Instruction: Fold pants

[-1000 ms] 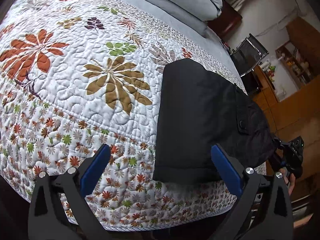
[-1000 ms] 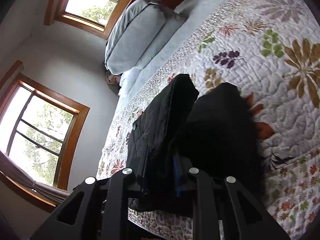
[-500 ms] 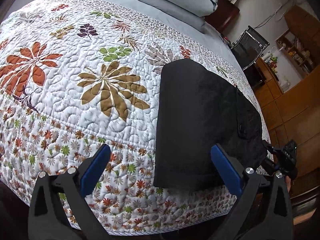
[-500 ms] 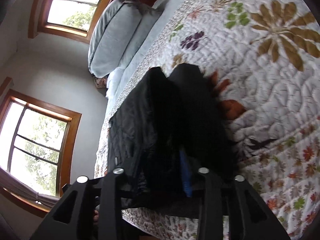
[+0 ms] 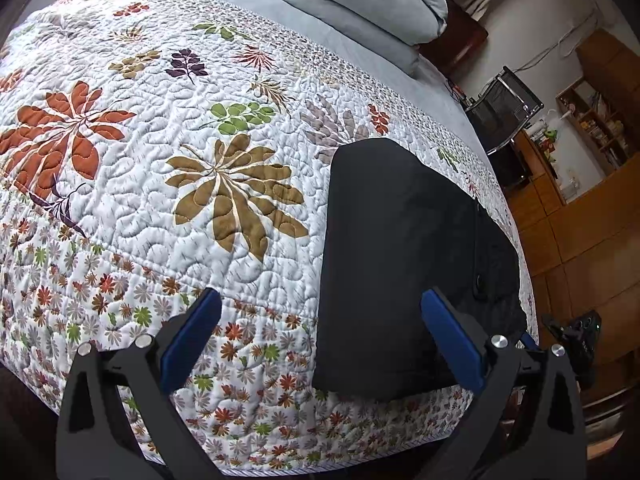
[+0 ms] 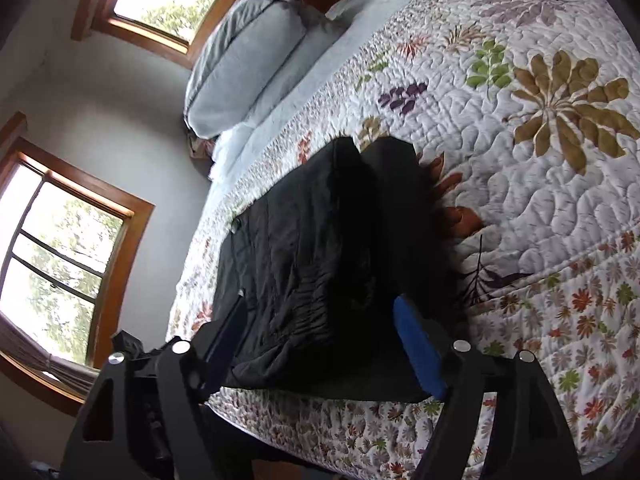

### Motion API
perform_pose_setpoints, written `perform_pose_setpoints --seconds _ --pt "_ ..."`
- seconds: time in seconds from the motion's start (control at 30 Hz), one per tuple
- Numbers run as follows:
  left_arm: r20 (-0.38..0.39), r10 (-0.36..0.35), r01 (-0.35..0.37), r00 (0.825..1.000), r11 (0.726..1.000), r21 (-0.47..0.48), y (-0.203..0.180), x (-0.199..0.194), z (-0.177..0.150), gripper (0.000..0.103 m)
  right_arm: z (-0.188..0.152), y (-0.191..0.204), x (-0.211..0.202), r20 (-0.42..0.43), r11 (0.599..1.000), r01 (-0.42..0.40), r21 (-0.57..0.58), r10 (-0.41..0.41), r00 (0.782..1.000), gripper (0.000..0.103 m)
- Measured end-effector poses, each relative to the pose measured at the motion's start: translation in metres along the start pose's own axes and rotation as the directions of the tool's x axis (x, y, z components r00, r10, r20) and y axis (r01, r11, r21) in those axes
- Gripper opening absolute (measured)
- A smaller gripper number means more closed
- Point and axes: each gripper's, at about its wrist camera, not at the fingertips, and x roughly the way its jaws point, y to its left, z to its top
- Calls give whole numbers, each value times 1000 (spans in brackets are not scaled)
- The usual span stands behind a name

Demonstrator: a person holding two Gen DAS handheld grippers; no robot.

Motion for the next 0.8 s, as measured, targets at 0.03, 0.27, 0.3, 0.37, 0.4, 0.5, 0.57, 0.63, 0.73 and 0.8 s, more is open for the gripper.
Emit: perform_pose_setpoints --seconds 0.03,0.27,0.3,0.37,0.4,0.5,0.57,0.63,0.73,0.8 --pt "-1 6 -6 1000 1000 12 -1 0 -1 100 -1 0 6 -13 1000 28 -2 -28 1000 77" --pt "-22 64 -62 998 996 71 -9 10 2 100 -1 -2 26 -53 999 34 4 -33 998 43" --pt "-26 64 -62 998 996 71 -10 12 2 100 -1 -4 27 -60 1000 17 22 -16 998 42" --pt "-39 76 -73 996 994 76 -11 18 3 100 -1 -2 26 -65 1000 17 8 -17 998 33" --pt "-42 77 -74 996 994 77 -11 20 3 100 -1 -1 24 -63 1000 10 6 -9 998 31" --pt "-56 80 -75 995 994 74 -10 24 3 100 -1 1 16 -37 1000 -25 13 26 999 27" --pt "-66 76 -71 995 995 72 -9 26 3 100 0 4 9 -14 1000 -28 2 28 1000 27" --pt "-70 65 -61 995 996 63 -8 26 3 100 1 5 2 5 1000 -23 -4 23 1000 27" --pt "-89 43 -40 995 999 36 -3 30 5 100 -1 1 2 -11 1000 -1 -14 1 1000 27" --pt "-106 11 -10 994 1000 9 1 34 7 100 -2 0 6 -32 1000 7 -27 -8 999 29"
